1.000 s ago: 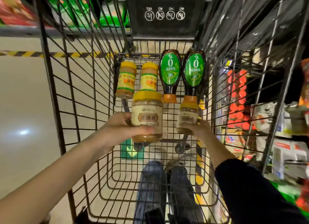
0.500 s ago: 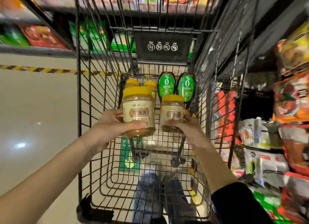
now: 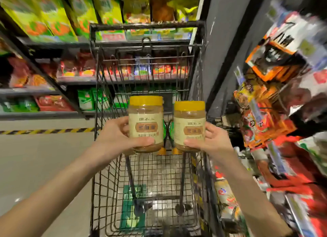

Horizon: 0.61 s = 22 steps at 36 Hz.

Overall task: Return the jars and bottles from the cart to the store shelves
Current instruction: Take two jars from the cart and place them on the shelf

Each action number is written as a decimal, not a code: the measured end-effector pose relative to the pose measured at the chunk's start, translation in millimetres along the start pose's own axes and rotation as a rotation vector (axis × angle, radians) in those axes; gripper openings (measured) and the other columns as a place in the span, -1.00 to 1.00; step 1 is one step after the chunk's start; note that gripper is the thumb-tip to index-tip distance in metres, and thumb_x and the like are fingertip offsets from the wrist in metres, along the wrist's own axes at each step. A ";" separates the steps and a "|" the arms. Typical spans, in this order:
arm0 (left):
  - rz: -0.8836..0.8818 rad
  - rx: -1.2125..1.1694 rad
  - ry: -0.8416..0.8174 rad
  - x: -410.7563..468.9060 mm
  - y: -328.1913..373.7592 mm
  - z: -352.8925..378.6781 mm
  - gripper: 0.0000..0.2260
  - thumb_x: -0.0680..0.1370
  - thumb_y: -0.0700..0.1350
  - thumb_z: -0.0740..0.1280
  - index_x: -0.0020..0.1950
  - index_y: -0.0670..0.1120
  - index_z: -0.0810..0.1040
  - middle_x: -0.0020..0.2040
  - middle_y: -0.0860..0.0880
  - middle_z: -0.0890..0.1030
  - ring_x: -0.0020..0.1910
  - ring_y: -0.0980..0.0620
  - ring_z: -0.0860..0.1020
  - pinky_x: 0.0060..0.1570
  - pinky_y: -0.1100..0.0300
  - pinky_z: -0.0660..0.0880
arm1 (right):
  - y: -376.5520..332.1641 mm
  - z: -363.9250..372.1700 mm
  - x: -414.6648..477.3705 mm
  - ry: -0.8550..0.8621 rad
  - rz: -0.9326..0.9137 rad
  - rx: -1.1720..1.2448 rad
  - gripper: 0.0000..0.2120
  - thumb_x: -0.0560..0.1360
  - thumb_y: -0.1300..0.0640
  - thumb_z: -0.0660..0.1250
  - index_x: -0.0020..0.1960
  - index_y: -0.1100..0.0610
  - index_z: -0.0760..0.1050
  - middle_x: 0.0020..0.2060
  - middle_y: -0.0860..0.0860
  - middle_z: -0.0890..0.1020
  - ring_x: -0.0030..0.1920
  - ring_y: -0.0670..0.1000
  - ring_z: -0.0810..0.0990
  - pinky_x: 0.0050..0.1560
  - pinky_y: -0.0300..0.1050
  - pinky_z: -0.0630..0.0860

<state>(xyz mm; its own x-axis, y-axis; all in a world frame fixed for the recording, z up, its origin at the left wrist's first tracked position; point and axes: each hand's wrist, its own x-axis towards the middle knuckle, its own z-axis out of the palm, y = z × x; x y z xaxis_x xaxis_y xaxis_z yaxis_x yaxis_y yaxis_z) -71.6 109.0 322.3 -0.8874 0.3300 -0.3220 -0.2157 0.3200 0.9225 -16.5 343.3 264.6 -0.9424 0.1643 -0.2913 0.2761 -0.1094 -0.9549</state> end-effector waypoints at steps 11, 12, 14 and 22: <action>0.325 0.085 -0.294 -29.9 76.9 39.0 -0.55 0.13 -0.17 0.57 -0.02 0.02 0.59 -0.16 0.11 0.71 -0.16 0.14 0.68 -0.23 0.40 0.55 | -75.7 -35.2 -131.5 0.401 -0.293 -0.056 -0.52 0.11 0.45 0.55 -0.08 0.08 0.56 -0.30 -0.16 0.70 -0.23 -0.21 0.66 -0.20 -0.36 0.55; 0.354 0.085 -0.327 -34.7 81.3 43.6 -0.56 0.16 -0.21 0.57 -0.01 0.00 0.60 -0.14 0.09 0.71 -0.16 0.14 0.68 -0.24 0.41 0.54 | -77.8 -35.9 -148.3 0.442 -0.310 -0.054 -0.52 0.12 0.46 0.54 -0.08 0.08 0.55 -0.32 -0.17 0.70 -0.25 -0.22 0.65 -0.21 -0.39 0.53; 0.412 0.083 -0.411 -46.4 90.5 54.5 -0.60 0.21 -0.31 0.54 -0.02 -0.02 0.60 -0.16 0.10 0.71 -0.18 0.17 0.67 -0.27 0.44 0.52 | -80.5 -35.7 -183.9 0.532 -0.338 -0.049 -0.53 0.15 0.49 0.52 -0.07 0.09 0.54 -0.34 -0.20 0.69 -0.26 -0.25 0.64 -0.23 -0.42 0.51; 0.548 0.076 -0.776 -117.9 115.6 106.0 -0.43 -0.01 -0.08 0.65 -0.03 -0.07 0.61 -0.15 0.06 0.71 -0.20 0.16 0.67 -0.27 0.39 0.54 | -65.8 -19.6 -335.5 0.990 -0.393 -0.023 -0.44 0.01 0.31 0.63 -0.01 0.15 0.58 -0.21 -0.12 0.72 -0.15 -0.16 0.66 -0.11 -0.30 0.57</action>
<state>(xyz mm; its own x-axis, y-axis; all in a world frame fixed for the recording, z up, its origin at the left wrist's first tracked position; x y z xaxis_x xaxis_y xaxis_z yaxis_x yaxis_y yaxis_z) 51.2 201.2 444.3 -0.3330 0.9400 0.0746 0.2008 -0.0066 0.9796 285.2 314.6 424.0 -0.3956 0.9092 0.1301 -0.0009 0.1413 -0.9900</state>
